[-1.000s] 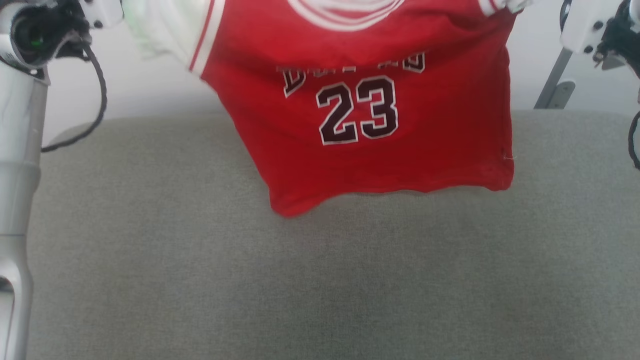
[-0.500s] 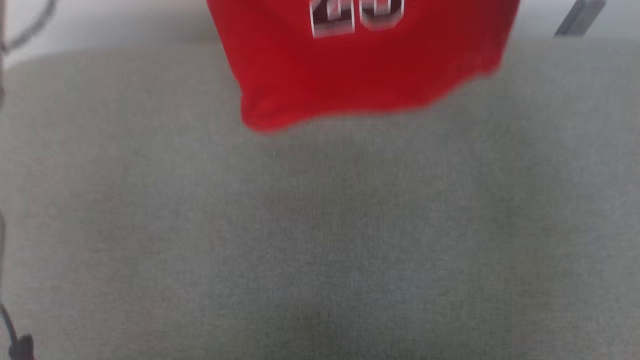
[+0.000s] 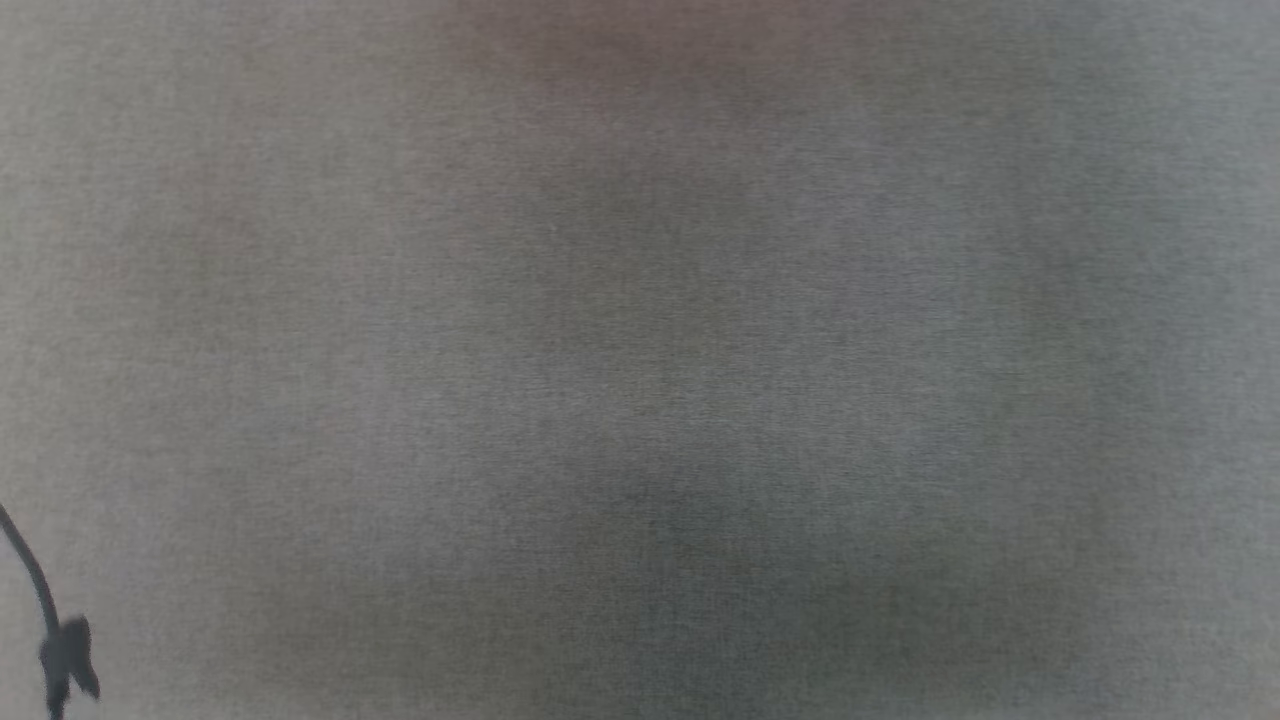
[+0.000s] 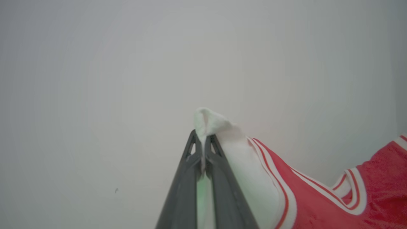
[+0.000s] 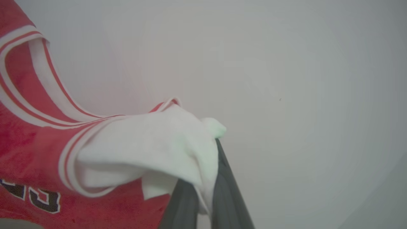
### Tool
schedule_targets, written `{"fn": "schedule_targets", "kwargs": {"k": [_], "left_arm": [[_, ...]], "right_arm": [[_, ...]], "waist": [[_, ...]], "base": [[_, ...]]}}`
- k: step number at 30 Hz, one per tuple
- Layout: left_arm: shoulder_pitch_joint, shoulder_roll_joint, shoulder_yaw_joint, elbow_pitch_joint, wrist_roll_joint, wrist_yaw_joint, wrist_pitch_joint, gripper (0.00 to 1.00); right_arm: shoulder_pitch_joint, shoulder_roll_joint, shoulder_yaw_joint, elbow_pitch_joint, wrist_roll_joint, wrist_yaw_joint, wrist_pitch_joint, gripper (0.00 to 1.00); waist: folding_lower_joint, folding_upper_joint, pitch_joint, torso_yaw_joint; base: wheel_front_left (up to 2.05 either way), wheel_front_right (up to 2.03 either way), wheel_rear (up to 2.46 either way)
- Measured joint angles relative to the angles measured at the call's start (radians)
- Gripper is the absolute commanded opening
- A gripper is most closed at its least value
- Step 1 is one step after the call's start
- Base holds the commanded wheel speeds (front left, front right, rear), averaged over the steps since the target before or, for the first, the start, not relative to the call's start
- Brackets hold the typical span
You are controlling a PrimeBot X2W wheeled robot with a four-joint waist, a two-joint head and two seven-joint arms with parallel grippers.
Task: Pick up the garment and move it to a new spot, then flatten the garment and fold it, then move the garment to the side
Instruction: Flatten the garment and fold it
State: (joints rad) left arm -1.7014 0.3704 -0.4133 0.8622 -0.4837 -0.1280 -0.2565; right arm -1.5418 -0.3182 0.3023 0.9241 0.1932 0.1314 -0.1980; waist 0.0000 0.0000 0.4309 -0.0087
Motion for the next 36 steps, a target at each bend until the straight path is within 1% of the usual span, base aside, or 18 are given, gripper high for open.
{"fn": "schedule_targets", "kwargs": {"k": [3,6,8,9,11,14,16,18,21,23,25,27,31,34,36], "left_arm": [[0.061,0.003,-0.056,0.005,-0.011,0.000,-0.002,0.00],[0.143,0.008,-0.126,0.022,-0.038,0.000,-0.002,0.00],[0.196,0.013,-0.171,0.029,-0.078,0.000,0.006,0.00],[0.237,0.021,-0.193,0.045,-0.133,-0.001,0.048,0.00],[0.292,0.026,-0.212,0.052,-0.187,-0.001,0.100,0.00],[0.380,0.039,-0.257,0.033,-0.253,-0.001,0.176,0.00],[0.434,0.052,-0.270,0.013,-0.310,-0.001,0.235,0.00],[0.495,0.082,-0.295,-0.025,-0.343,-0.001,0.282,0.00],[0.598,0.122,-0.300,-0.086,-0.426,-0.001,0.350,0.00],[0.664,0.160,-0.312,-0.143,-0.458,-0.001,0.389,0.00],[0.735,0.194,-0.304,-0.189,-0.495,-0.001,0.405,0.00],[0.805,0.235,-0.309,-0.251,-0.506,-0.001,0.421,0.00],[0.961,0.297,-0.304,-0.379,-0.556,0.045,0.439,0.00],[1.074,0.345,-0.305,-0.484,-0.575,0.091,0.440,0.00],[1.146,0.385,-0.315,-0.556,-0.572,0.112,0.439,0.00]], "right_arm": [[0.031,0.013,0.055,0.050,0.023,0.000,0.011,0.00],[0.096,0.034,0.121,0.082,0.108,0.000,0.067,0.00],[0.150,0.040,0.161,0.078,0.194,0.000,0.100,0.00],[0.204,0.031,0.222,0.048,0.259,0.000,0.148,0.00],[0.252,0.008,0.273,0.008,0.325,0.000,0.182,0.00],[0.325,-0.043,0.342,-0.067,0.424,0.000,0.240,0.00],[0.373,-0.080,0.384,-0.124,0.478,0.000,0.278,0.00],[0.414,-0.127,0.423,-0.186,0.525,0.000,0.315,0.00],[0.486,-0.185,0.466,-0.281,0.608,0.000,0.364,0.00],[0.535,-0.226,0.484,-0.341,0.659,0.000,0.400,0.00],[0.583,-0.283,0.517,-0.413,0.697,0.000,0.441,0.00],[0.633,-0.329,0.533,-0.474,0.735,0.000,0.466,0.00],[0.724,-0.417,0.556,-0.574,0.787,0.000,0.506,0.00],[0.788,-0.466,0.572,-0.634,0.816,0.000,0.526,0.00],[0.825,-0.500,0.585,-0.670,0.821,0.000,0.535,0.00]], "waist": [[0.0000,0.0000,0.007,0.016],[0.0000,0.0000,0.003,0.028],[0.0000,0.0000,-0.004,0.036],[0.0000,0.0000,-0.012,0.044],[0.0000,0.0000,-0.021,0.052],[0.0000,0.0000,-0.040,0.062],[0.0000,0.0000,-0.054,0.066],[0.0000,0.0000,-0.070,0.071],[0.0000,0.0000,-0.096,0.075],[0.0000,0.0000,-0.113,0.077],[0.0000,0.0000,-0.129,0.078],[0.0000,0.0000,-0.143,0.078],[0.0000,0.0000,-0.165,0.074],[0.0000,0.0000,-0.175,0.070],[0.0001,0.0000,-0.180,0.067]], "base": [[0.00,0.00,0.00],[0.00,0.00,0.00],[0.00,0.00,0.00],[0.00,0.00,0.00],[0.00,0.00,0.00],[0.00,0.00,0.00],[0.00,0.00,0.00],[0.00,0.00,0.00],[0.00,0.00,0.00],[0.00,0.00,0.00],[0.00,0.00,0.00],[0.00,0.00,0.00],[0.00,0.00,0.00],[0.00,0.00,0.00],[0.00,0.00,0.00]]}}
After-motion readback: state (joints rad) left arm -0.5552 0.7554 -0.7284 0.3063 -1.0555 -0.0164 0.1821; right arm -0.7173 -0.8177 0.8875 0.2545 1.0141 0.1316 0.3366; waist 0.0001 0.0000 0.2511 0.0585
